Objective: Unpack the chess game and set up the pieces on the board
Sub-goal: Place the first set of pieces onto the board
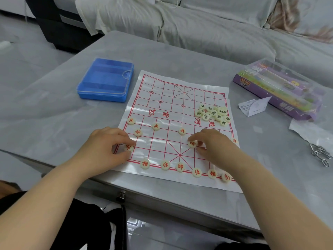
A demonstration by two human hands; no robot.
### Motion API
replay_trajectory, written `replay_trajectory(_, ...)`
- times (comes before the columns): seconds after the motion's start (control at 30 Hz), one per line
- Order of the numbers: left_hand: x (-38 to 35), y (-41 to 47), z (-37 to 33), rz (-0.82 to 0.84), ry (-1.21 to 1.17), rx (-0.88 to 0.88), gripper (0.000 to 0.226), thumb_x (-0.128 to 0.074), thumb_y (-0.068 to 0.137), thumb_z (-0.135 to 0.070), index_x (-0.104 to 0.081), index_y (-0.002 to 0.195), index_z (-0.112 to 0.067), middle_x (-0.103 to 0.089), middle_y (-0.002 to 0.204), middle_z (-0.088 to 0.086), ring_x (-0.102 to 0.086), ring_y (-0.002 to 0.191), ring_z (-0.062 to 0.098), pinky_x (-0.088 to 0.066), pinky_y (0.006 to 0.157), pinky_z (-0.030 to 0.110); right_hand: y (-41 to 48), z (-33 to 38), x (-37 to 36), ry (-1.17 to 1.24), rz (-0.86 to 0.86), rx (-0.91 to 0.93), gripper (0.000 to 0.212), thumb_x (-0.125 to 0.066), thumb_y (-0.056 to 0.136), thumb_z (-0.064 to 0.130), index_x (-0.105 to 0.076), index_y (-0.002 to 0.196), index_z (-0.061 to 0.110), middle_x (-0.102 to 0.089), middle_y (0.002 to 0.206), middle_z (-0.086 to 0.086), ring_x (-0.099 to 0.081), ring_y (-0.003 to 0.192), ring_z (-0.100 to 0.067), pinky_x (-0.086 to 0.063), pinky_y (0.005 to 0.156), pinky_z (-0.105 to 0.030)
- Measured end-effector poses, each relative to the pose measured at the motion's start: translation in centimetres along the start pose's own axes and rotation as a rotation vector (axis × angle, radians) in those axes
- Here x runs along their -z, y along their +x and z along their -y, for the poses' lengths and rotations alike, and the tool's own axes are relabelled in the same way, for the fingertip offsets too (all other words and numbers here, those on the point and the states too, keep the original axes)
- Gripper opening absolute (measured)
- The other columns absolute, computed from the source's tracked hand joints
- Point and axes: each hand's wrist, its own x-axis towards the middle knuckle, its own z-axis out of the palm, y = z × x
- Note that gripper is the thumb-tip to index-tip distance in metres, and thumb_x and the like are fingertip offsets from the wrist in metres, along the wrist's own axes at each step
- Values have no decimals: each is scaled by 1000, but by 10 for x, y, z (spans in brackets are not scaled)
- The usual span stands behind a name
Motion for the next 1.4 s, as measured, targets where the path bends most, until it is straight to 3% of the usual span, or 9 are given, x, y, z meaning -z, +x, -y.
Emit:
replay_trajectory(0.13,-2,-2,-1,-32,53,29,43,-70,72,-40,-63,111,-26,-57,112,-11,-45,106,9,-26,95,24,5,1,0,-33,-25,-4,29,-50,92,24,-56,120,22,-58,115,0,-45,93,-11,-39,89,-22)
replay_trajectory(0.27,-3,0,-2,-45,42,16,41,-68,77,-26,-59,117,-26,-60,113,-6,-49,106,14,-28,94,24,-3,10,2,30,-142,10,28,-51,90,29,-55,117,22,-57,110,3,-40,91,-8,-35,84,-19)
replay_trajectory(0.4,-1,-1,1,-25,-36,19,42,-66,80,-21,-51,115,-40,-53,95,-19,-44,95,5,-31,96,22,-12,49,-6,104,-257,138,26,-50,89,35,-57,112,24,-54,102,7,-37,91,-5,-27,78,-17)
replay_trajectory(0.5,6,-5,6,-4,-98,20,44,-66,80,-17,-44,102,-48,-47,86,-30,-44,84,-3,-33,82,8,-9,74,-20,111,-266,232,28,-50,89,35,-58,113,22,-56,109,4,-42,101,-11,-29,83,-20)
replay_trajectory(0.57,9,-8,9,4,-123,26,43,-67,79,-16,-46,98,-48,-43,84,-33,-43,84,-4,-31,78,11,-5,89,-32,111,-279,240,27,-52,88,34,-61,107,19,-58,104,1,-47,101,-17,-33,83,-25)
replay_trajectory(0.67,11,-12,14,26,-153,1,38,-70,75,-26,-47,95,-49,-55,75,-33,-47,91,-3,-31,82,11,0,105,-46,104,-357,215,18,-62,62,33,-68,70,18,-61,67,1,-59,65,-20,-44,56,-26)
replay_trajectory(0.73,12,-14,16,45,-149,-21,37,-65,69,-35,-46,96,-50,-49,82,-52,-42,94,-16,-27,81,2,3,109,-51,91,-407,214,15,-62,51,35,-64,59,22,-58,55,5,-56,52,-16,-45,46,-22)
replay_trajectory(0.9,11,-15,15,51,-112,-52,43,-72,71,-29,-47,103,-45,-46,78,-42,-45,86,-12,-25,83,9,2,110,-52,123,-273,192,21,-65,69,27,-68,84,12,-64,79,-6,-58,76,-27,-43,67,-32)
replay_trajectory(1.4,12,-18,14,22,-82,-10,41,-71,75,-16,-61,111,-31,-41,83,-37,-41,83,-5,-26,83,13,-6,83,-63,100,-399,155,18,-63,55,32,-67,69,22,-61,63,5,-58,59,-19,-44,53,-26)
